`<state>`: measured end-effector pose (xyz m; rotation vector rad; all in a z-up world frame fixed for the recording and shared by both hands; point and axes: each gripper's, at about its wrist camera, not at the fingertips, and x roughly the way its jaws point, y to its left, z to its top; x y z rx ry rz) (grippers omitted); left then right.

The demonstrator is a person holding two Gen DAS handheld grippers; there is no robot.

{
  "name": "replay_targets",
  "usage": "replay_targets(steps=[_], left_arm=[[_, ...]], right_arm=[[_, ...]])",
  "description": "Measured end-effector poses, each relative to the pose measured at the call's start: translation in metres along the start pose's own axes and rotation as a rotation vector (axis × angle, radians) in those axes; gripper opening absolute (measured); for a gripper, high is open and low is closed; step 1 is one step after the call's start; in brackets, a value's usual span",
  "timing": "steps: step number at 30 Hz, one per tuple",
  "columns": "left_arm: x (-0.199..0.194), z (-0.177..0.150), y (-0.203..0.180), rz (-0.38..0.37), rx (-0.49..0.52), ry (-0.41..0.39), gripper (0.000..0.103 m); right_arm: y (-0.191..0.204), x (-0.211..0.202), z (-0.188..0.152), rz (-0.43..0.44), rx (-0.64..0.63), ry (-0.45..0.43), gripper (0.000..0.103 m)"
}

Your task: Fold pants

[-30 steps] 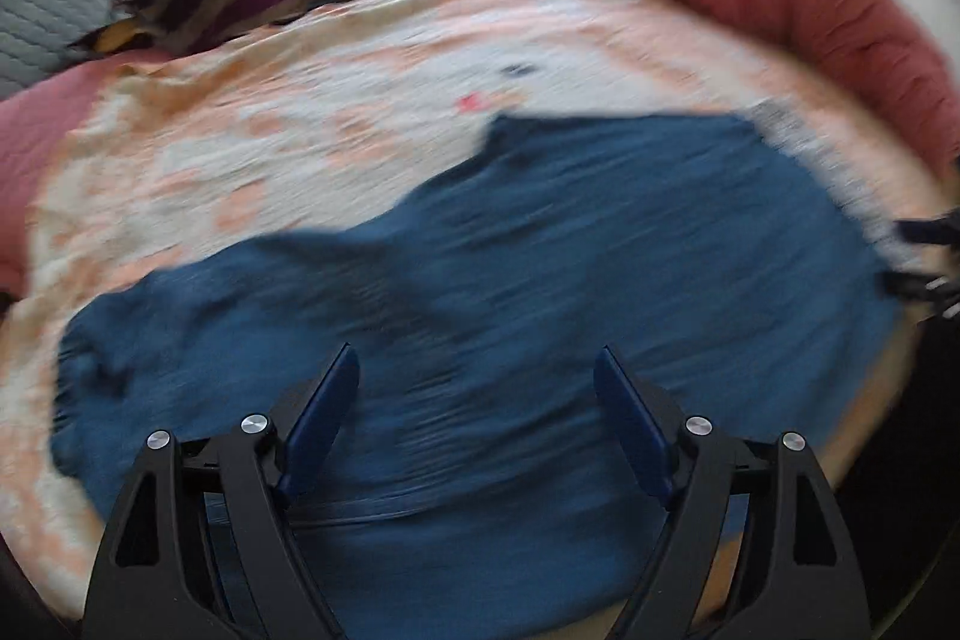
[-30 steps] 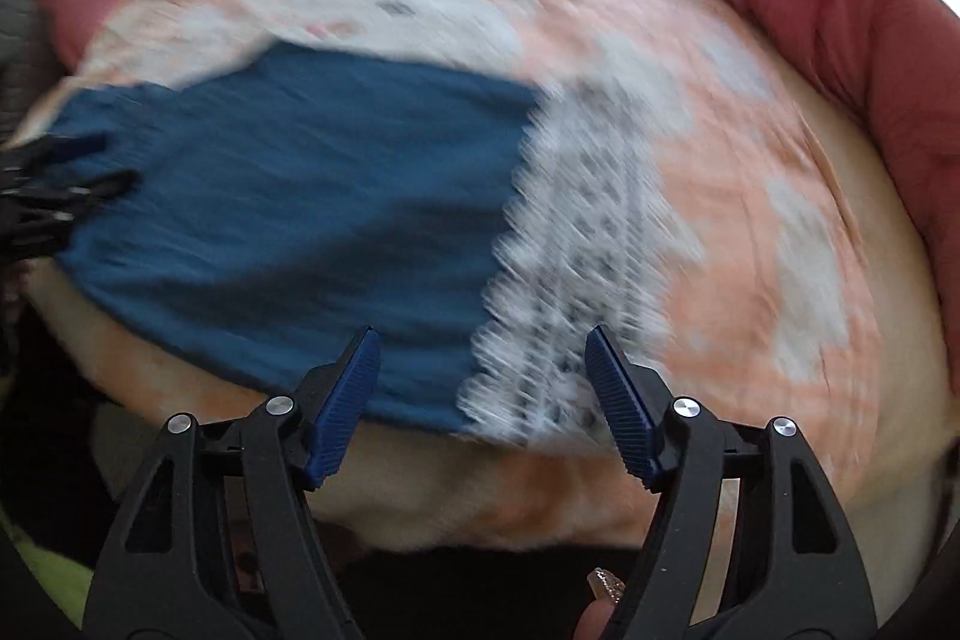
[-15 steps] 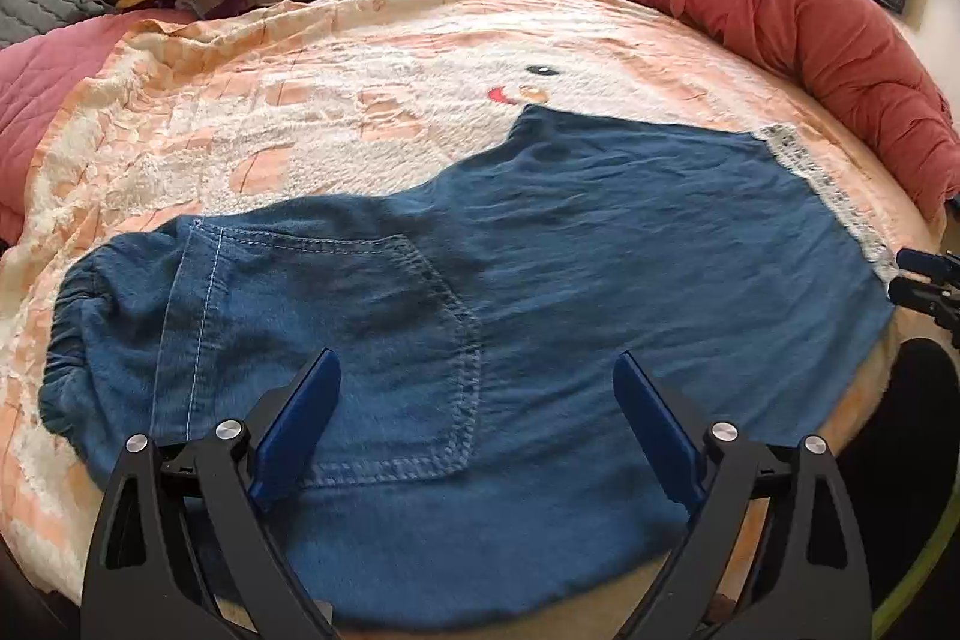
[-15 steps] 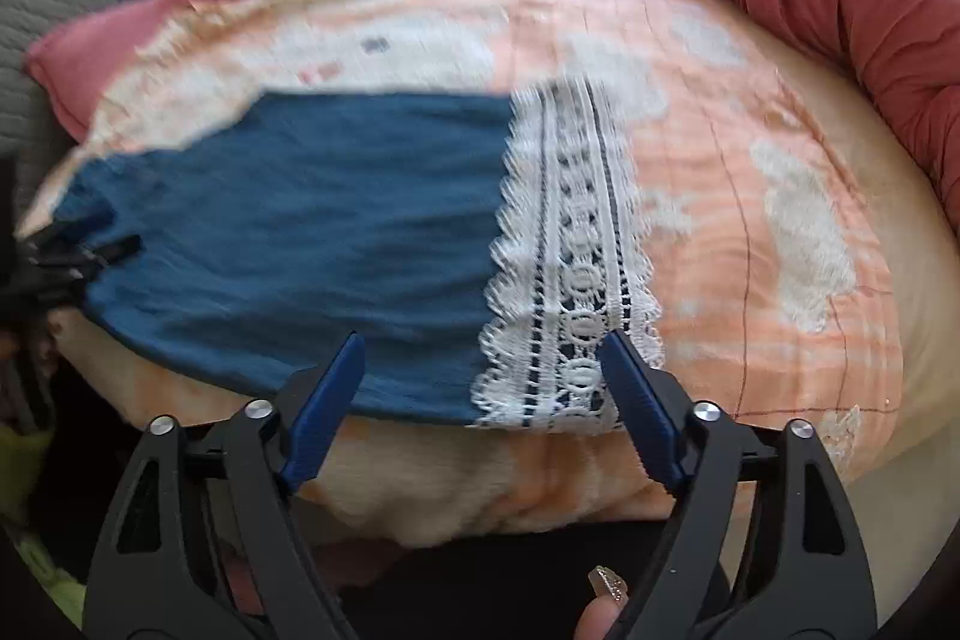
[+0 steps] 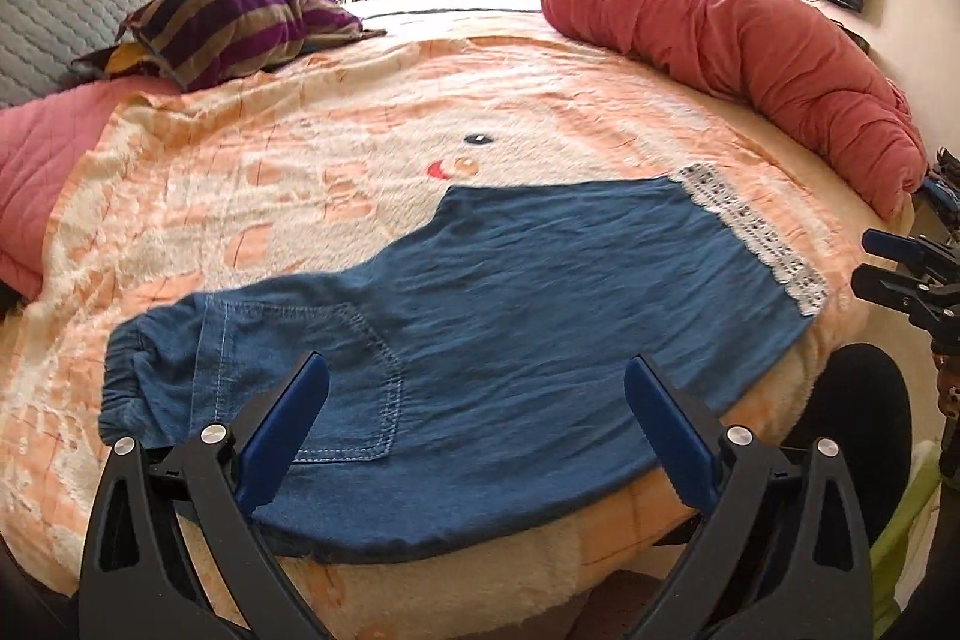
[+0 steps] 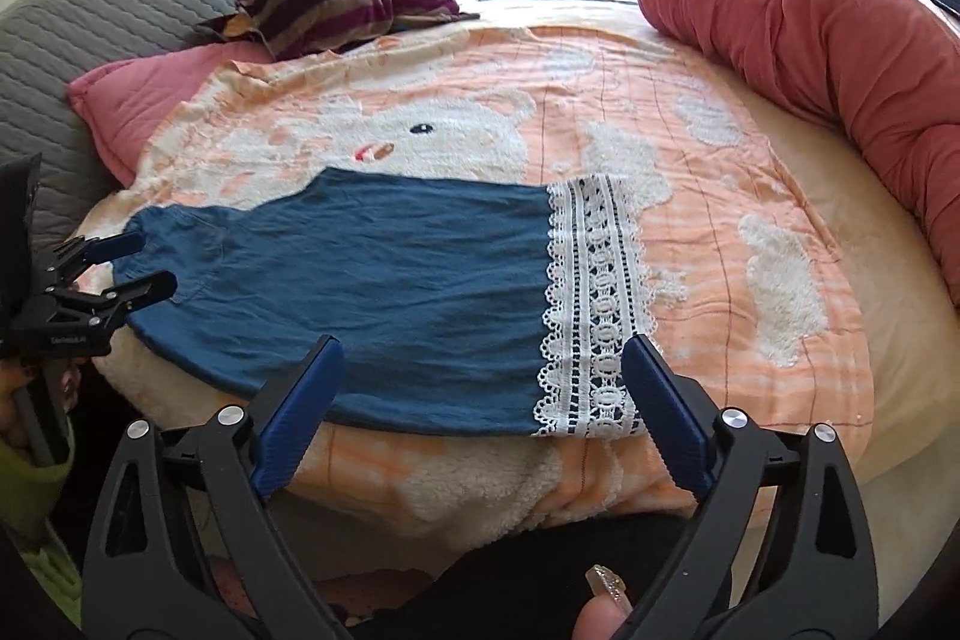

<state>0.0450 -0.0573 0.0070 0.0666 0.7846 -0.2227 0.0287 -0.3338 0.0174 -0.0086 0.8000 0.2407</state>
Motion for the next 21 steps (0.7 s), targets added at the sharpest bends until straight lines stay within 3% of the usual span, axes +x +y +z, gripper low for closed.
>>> replay_targets(steps=[7,21], left_arm=[[-0.013,0.013,-0.024,-0.02,0.045,-0.026,0.098],[-0.002,0.037,-0.068,-0.058,0.117,-0.03,0.098]], right_arm=[[-0.004,-0.015,0.0,-0.016,0.022,-0.046,0.09],[-0.031,-0.023,-0.005,-0.07,0.099,-0.083,0.093]])
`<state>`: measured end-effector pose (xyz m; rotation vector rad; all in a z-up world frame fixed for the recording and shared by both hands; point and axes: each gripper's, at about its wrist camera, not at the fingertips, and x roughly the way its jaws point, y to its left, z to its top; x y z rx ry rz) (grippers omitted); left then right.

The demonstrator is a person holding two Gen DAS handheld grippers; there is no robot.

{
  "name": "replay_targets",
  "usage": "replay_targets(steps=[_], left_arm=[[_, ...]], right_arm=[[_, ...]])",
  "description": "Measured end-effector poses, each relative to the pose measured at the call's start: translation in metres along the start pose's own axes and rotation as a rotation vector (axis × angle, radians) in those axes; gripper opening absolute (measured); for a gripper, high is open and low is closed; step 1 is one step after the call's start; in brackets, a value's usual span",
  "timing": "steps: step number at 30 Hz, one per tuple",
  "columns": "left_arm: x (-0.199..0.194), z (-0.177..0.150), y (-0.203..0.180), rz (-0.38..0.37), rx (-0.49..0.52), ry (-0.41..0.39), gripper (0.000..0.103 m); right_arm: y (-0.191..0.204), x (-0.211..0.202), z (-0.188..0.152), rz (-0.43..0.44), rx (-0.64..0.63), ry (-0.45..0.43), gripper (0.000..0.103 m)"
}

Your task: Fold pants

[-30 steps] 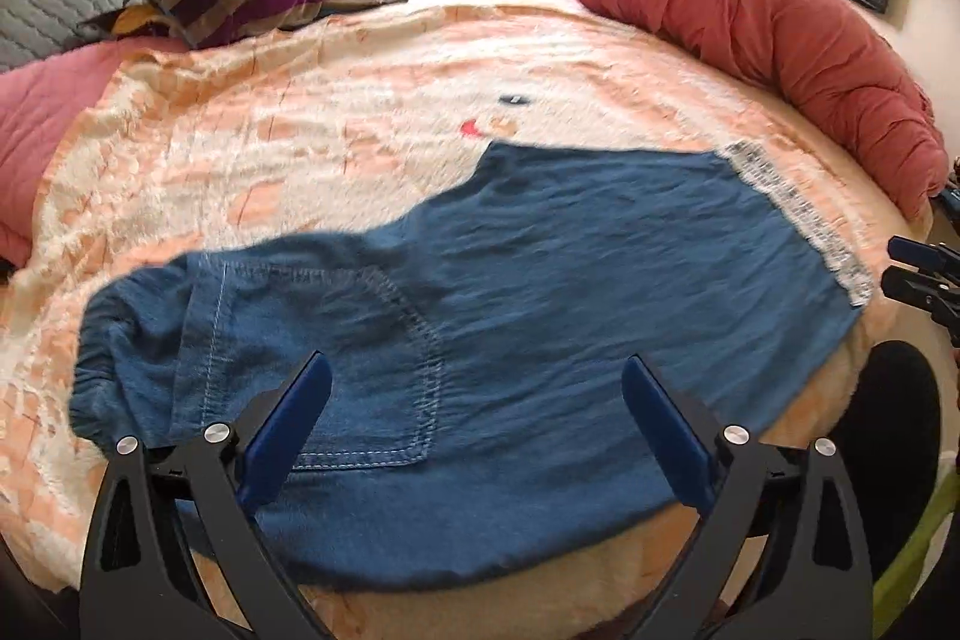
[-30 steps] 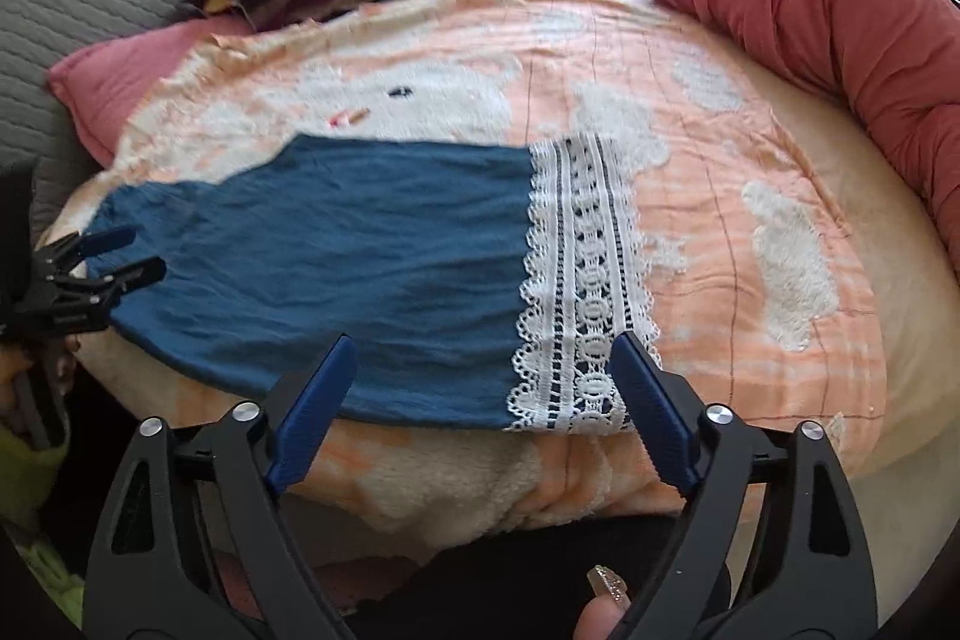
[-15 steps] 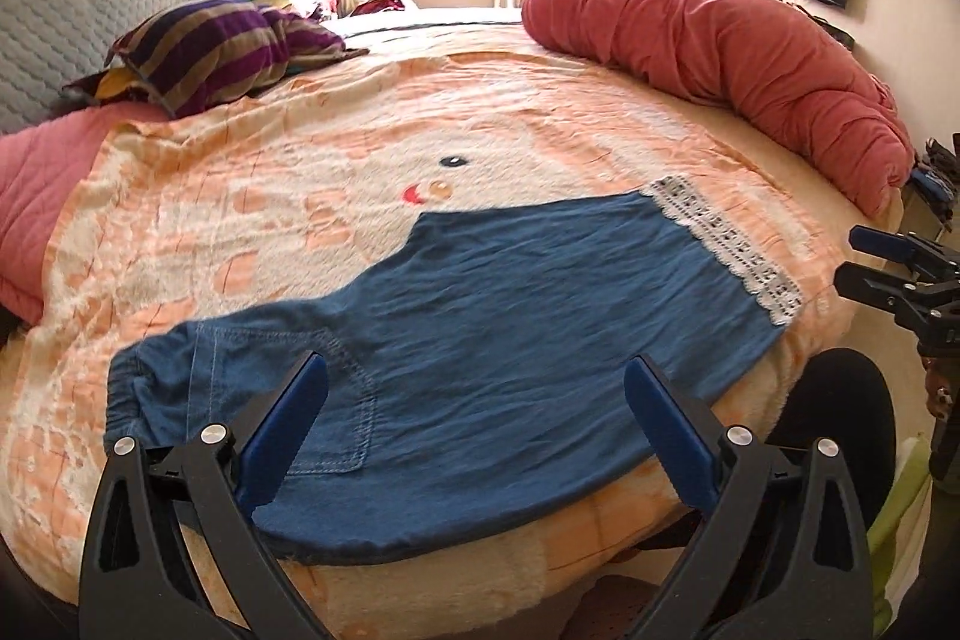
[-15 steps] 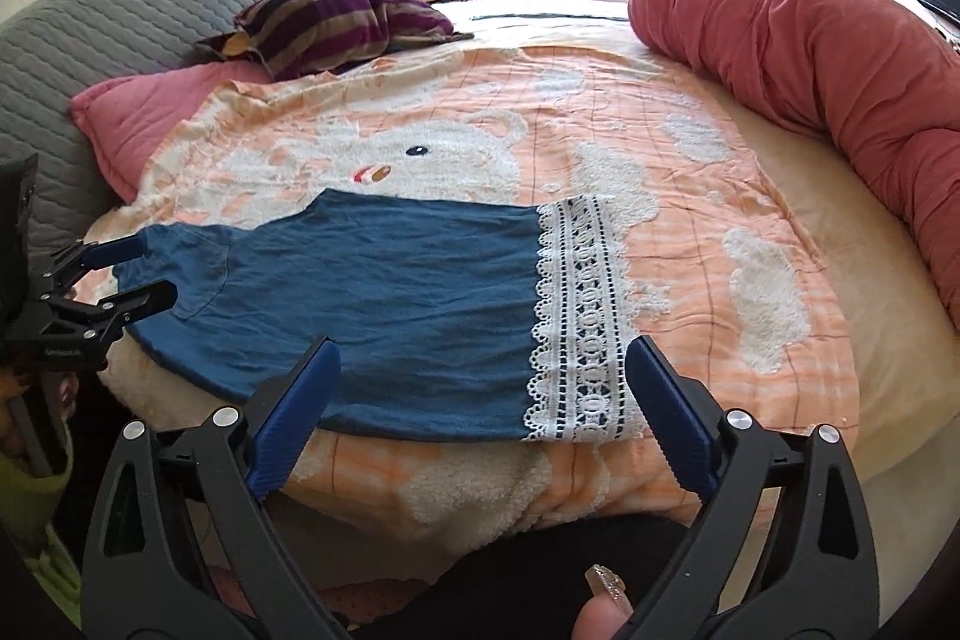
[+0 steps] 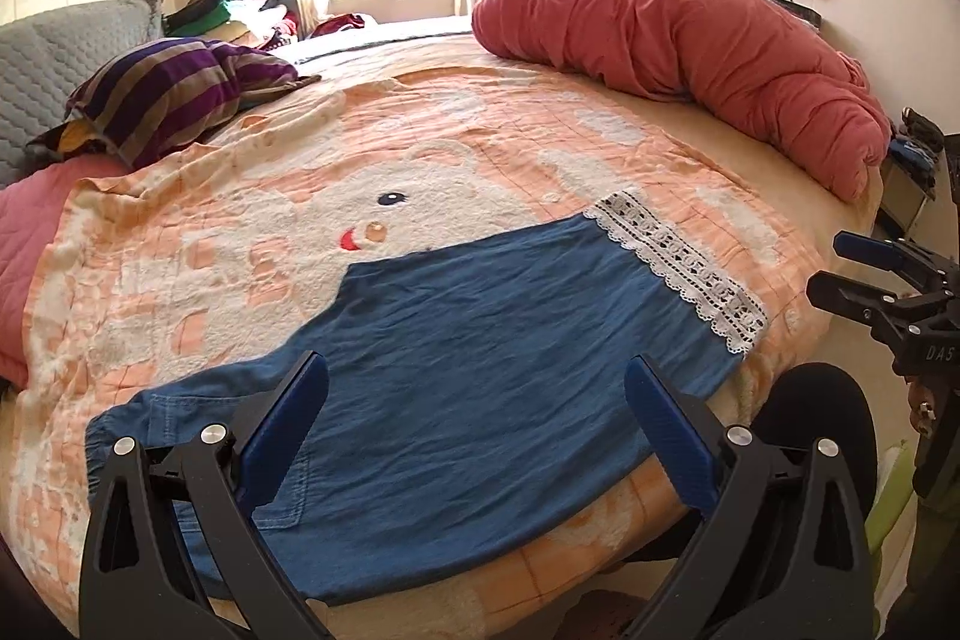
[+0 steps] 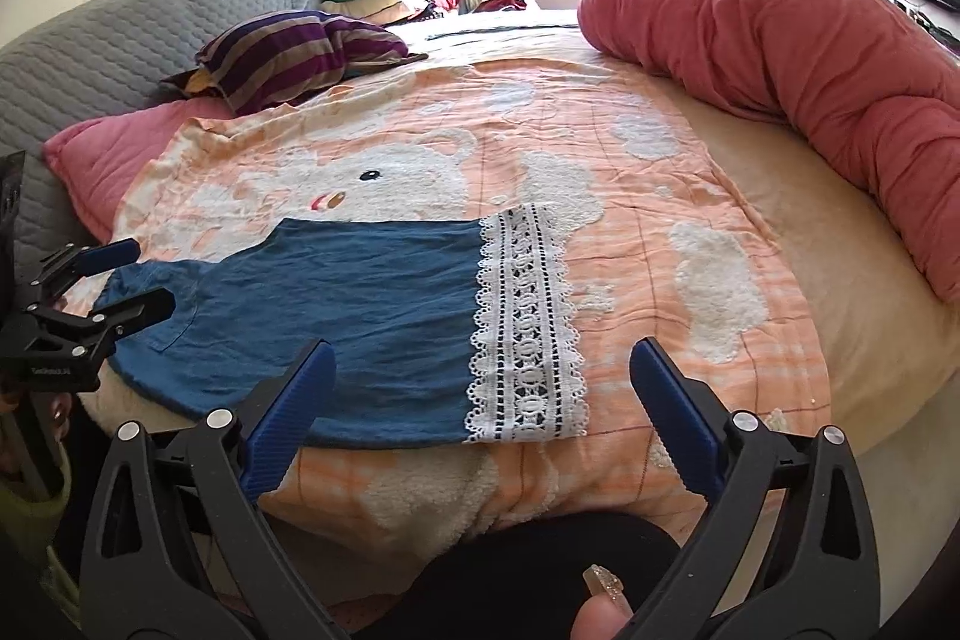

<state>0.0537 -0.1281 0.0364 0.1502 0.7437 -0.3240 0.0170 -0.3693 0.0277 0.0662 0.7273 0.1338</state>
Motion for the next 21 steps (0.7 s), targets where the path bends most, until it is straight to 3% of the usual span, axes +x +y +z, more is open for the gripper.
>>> replay_targets(steps=[11,21], left_arm=[[0.039,0.006,-0.016,-0.029,0.048,0.067,0.098],[0.101,0.047,-0.036,-0.069,0.118,0.116,0.098]], right_arm=[[-0.017,0.019,-0.012,0.0,0.069,0.044,0.093],[-0.034,0.045,-0.021,0.014,0.155,0.102,0.093]])
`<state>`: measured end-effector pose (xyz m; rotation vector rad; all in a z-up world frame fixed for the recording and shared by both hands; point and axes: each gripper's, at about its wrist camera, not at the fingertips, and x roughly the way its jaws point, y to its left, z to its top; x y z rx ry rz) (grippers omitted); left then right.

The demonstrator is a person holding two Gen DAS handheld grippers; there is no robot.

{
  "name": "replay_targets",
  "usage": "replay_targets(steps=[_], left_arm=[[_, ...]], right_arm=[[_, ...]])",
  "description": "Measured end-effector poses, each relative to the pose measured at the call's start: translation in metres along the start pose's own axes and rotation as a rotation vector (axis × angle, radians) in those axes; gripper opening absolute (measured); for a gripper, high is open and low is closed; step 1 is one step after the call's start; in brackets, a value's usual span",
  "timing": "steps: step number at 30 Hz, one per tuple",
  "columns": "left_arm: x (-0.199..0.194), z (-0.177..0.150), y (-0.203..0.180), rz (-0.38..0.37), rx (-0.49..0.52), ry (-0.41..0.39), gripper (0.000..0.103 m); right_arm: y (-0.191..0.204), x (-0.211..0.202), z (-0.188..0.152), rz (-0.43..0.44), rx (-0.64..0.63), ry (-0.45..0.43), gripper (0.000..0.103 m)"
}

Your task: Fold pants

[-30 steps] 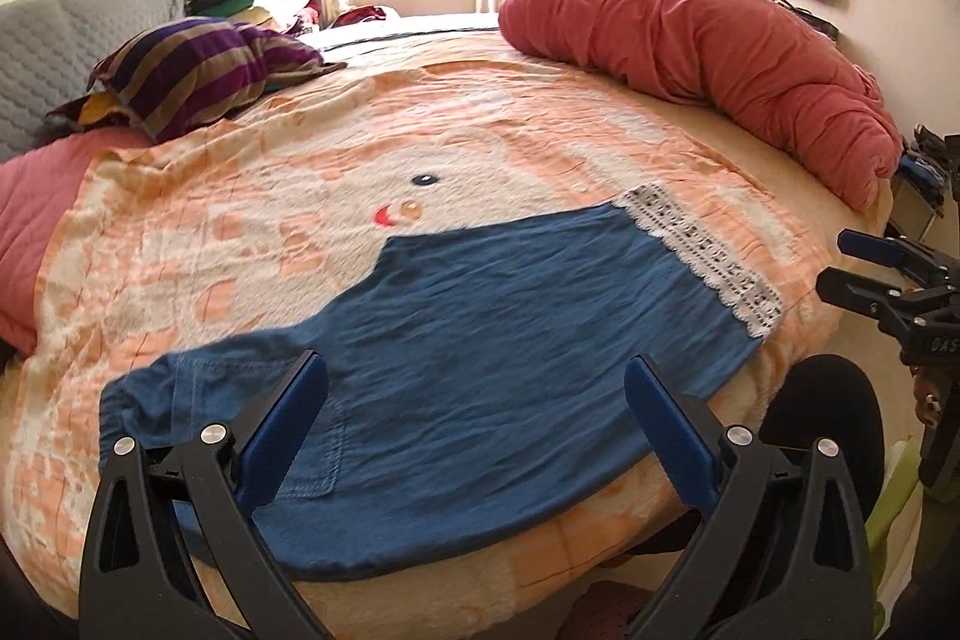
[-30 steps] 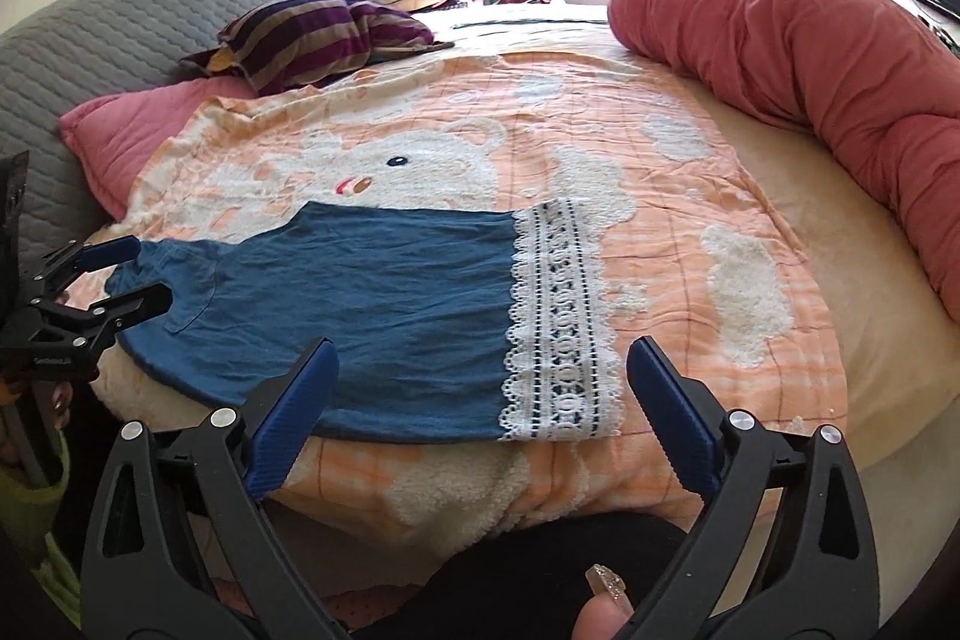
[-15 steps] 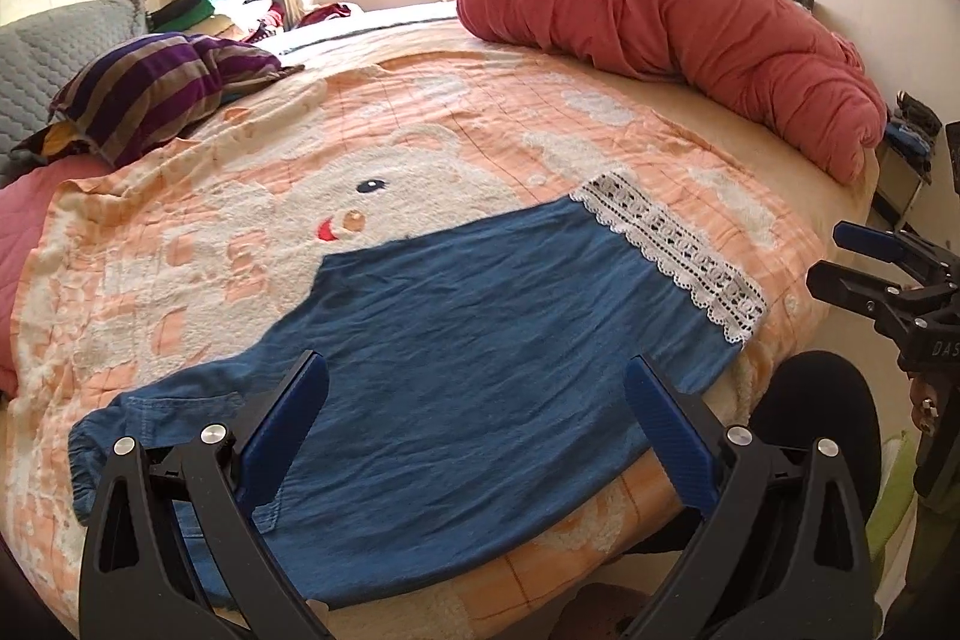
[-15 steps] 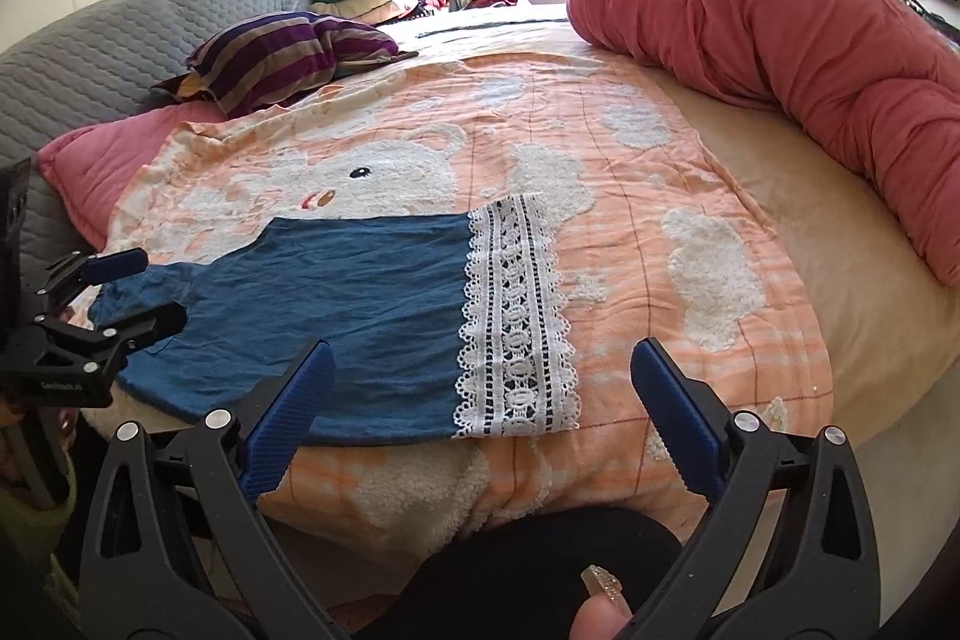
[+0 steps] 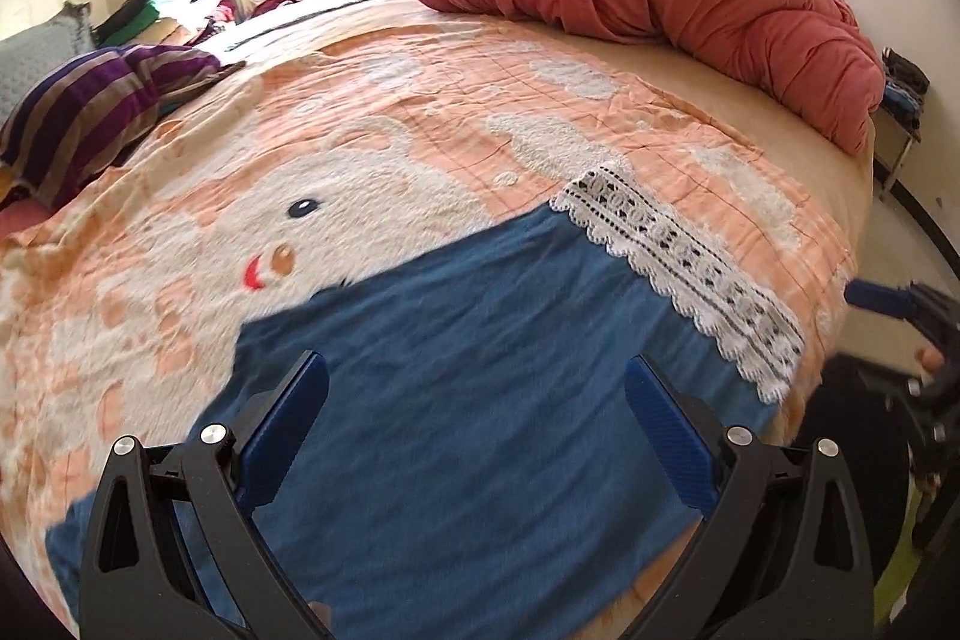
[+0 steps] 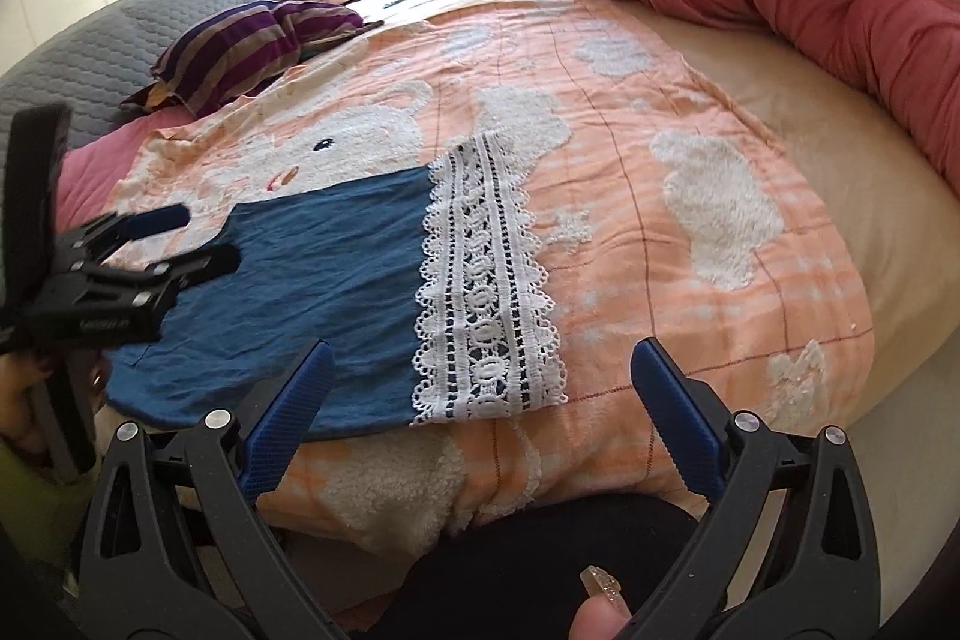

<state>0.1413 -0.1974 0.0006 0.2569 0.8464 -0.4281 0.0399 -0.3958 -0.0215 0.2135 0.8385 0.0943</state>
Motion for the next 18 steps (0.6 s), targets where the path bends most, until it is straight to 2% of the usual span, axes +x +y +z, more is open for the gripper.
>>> replay_targets(steps=[10,18], left_arm=[[0.061,0.055,-0.007,-0.088,0.039,0.054,0.098],[0.109,0.081,-0.013,-0.174,0.052,0.112,0.098]], right_arm=[[-0.007,0.027,0.0,0.028,0.071,0.048,0.094],[-0.005,0.041,0.006,0.029,0.093,0.048,0.093]])
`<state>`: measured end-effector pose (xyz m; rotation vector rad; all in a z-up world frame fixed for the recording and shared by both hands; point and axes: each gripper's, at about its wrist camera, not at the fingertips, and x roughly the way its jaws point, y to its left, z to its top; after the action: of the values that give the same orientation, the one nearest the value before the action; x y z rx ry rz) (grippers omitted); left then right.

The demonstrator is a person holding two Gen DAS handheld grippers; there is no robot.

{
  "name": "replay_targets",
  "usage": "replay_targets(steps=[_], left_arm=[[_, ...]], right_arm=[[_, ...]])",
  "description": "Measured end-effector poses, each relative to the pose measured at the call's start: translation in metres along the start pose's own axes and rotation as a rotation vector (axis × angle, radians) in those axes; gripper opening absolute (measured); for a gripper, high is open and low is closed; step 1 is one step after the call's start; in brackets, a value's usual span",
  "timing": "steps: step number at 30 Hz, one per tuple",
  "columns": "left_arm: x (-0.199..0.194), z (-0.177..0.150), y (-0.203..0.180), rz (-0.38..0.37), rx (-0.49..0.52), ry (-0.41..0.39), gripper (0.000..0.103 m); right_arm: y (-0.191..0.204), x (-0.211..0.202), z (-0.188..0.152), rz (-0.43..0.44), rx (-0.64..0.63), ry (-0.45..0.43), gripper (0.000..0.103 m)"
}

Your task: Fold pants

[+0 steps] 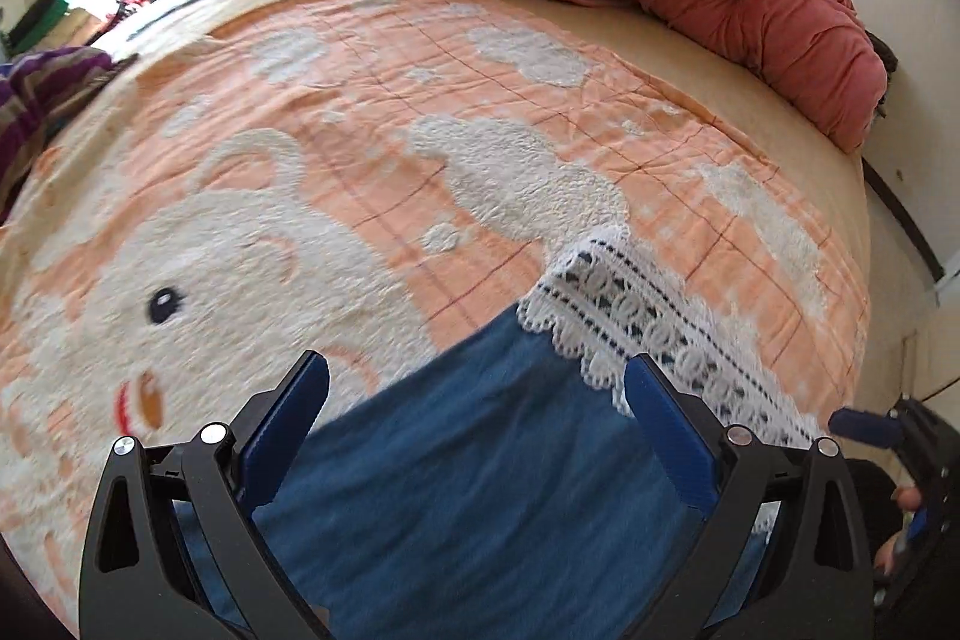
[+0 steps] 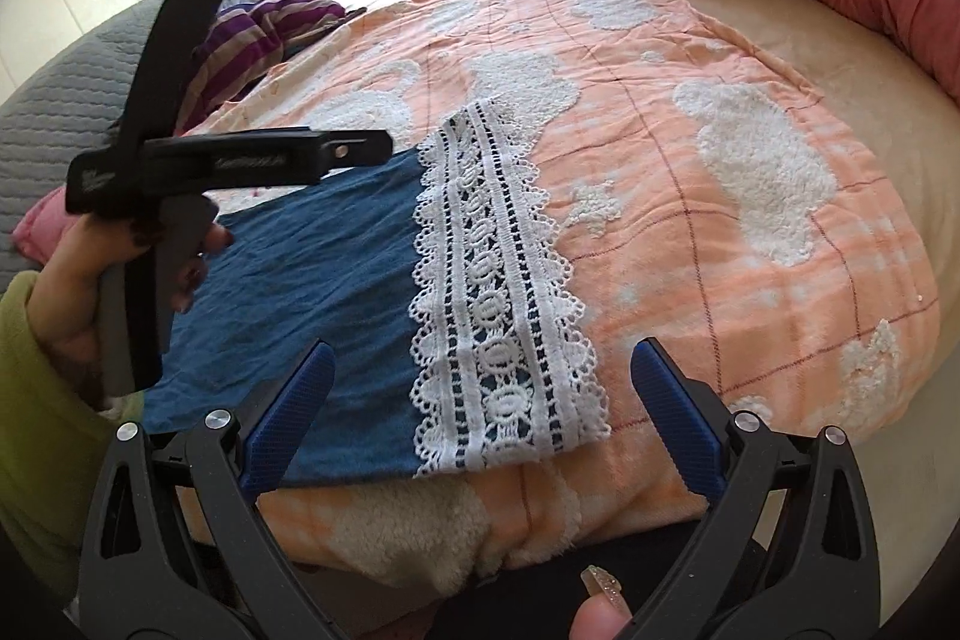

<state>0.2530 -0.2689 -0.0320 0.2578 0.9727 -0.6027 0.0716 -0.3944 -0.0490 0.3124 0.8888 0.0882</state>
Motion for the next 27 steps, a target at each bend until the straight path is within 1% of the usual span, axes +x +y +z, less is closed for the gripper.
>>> replay_targets(steps=[5,7,8,9,10,11,12,13,14,15,17,22,24,25,26,27], left_arm=[[0.019,0.007,0.006,-0.064,-0.016,0.012,0.097],[0.028,0.008,0.009,-0.104,-0.028,0.02,0.097],[0.031,0.009,0.01,-0.12,-0.032,0.024,0.094],[0.034,0.009,0.011,-0.143,-0.039,0.031,0.085],[0.039,0.009,0.012,-0.176,-0.054,0.038,0.08],[0.042,0.009,0.012,-0.199,-0.061,0.044,0.073],[0.046,0.008,0.011,-0.225,-0.064,0.053,0.066],[0.049,0.008,0.01,-0.238,-0.064,0.056,0.063],[0.052,0.008,0.009,-0.255,-0.062,0.059,0.059],[0.053,0.008,0.008,-0.263,-0.059,0.058,0.058],[0.054,0.008,0.008,-0.282,-0.056,0.061,0.058],[0.056,0.007,0.011,-0.311,-0.071,0.058,0.06],[0.056,0.006,0.012,-0.315,-0.078,0.055,0.058],[0.055,0.006,0.012,-0.313,-0.086,0.053,0.057],[0.055,0.005,0.013,-0.321,-0.092,0.053,0.049],[0.053,0.004,0.013,-0.334,-0.097,0.051,0.038]], right_arm=[[-0.001,0.009,0.0,0.007,0.01,0.028,0.093],[-0.003,0.014,0.0,0.003,0.025,0.043,0.093],[-0.004,0.015,0.0,0.007,0.032,0.046,0.093],[-0.005,0.016,0.0,0.008,0.037,0.046,0.091],[-0.005,0.016,0.0,0.009,0.039,0.041,0.085],[-0.004,0.016,0.0,0.013,0.038,0.037,0.075],[-0.004,0.017,0.0,0.019,0.037,0.037,0.068],[-0.004,0.017,0.0,0.026,0.035,0.036,0.058],[-0.004,0.016,-0.001,0.033,0.032,0.032,0.055],[-0.003,0.017,0.0,0.052,0.032,0.03,0.055],[-0.003,0.018,0.0,0.078,0.031,0.029,0.055],[-0.003,0.028,0.005,0.103,0.058,0.04,0.055],[-0.003,0.028,0.005,0.111,0.06,0.041,0.049],[-0.003,0.028,0.005,0.118,0.062,0.04,0.041],[-0.003,0.028,0.004,0.124,0.064,0.039,0.038],[-0.003,0.029,0.005,0.13,0.064,0.037,0.037]])
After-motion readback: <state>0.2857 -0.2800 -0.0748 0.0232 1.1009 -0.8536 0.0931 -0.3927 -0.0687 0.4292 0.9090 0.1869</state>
